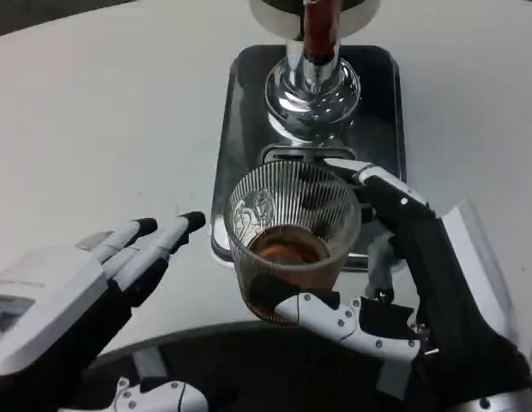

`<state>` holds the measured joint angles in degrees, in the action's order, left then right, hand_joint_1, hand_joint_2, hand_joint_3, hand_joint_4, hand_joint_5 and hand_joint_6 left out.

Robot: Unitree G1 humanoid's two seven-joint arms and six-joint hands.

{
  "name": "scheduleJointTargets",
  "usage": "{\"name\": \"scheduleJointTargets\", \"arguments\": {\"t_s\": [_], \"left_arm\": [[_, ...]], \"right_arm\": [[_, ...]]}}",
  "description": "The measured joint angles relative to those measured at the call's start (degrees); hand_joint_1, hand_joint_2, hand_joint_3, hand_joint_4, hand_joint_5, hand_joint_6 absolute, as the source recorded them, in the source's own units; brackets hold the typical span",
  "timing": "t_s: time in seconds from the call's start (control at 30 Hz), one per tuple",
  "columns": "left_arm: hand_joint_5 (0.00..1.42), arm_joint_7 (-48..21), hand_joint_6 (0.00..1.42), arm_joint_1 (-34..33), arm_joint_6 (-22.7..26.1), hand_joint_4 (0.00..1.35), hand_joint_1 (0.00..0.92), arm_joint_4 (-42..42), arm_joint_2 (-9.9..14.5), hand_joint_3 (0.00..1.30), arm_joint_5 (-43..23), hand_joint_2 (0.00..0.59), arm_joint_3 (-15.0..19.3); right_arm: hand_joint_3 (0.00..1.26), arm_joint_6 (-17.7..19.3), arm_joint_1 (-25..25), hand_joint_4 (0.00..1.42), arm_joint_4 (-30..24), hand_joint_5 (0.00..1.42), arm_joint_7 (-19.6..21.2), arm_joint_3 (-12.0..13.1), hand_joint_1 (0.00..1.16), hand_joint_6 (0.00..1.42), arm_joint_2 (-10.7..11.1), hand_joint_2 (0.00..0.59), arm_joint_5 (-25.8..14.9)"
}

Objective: Grasp the cup under the faucet to collect the drink, then remove the cup.

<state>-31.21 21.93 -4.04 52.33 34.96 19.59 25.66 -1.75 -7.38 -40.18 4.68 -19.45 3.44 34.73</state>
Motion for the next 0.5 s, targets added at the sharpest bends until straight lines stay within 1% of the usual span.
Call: {"name": "scheduleJointTargets", "arguments": {"t_s": [0.17, 0.3, 0.5], "left_arm": [[0.00, -0.1, 0.04, -0.1, 0.0, 0.00, 0.000, 0.0, 0.0, 0.00, -0.1, 0.106, -0.1], [0.00, -0.2, 0.04, -0.1, 0.0, 0.00, 0.000, 0.0, 0.0, 0.00, -0.2, 0.103, -0.2], [0.00, -0.4, 0.03, -0.5, 0.0, 0.00, 0.000, 0.0, 0.0, 0.00, -0.1, 0.101, -1.0]], "right_arm": [[0.84, 0.0, -0.7, 0.98, -0.4, 1.21, 0.0, 0.2, 0.83, 1.36, 0.0, 0.225, 0.0], [0.84, 0.0, -1.0, 0.98, -0.4, 1.21, 0.0, 0.4, 0.83, 1.36, 0.5, 0.224, -0.1], [0.84, 0.0, -1.3, 0.98, -0.6, 1.21, 0.0, 0.9, 0.82, 1.36, 0.6, 0.223, -0.2]]}}
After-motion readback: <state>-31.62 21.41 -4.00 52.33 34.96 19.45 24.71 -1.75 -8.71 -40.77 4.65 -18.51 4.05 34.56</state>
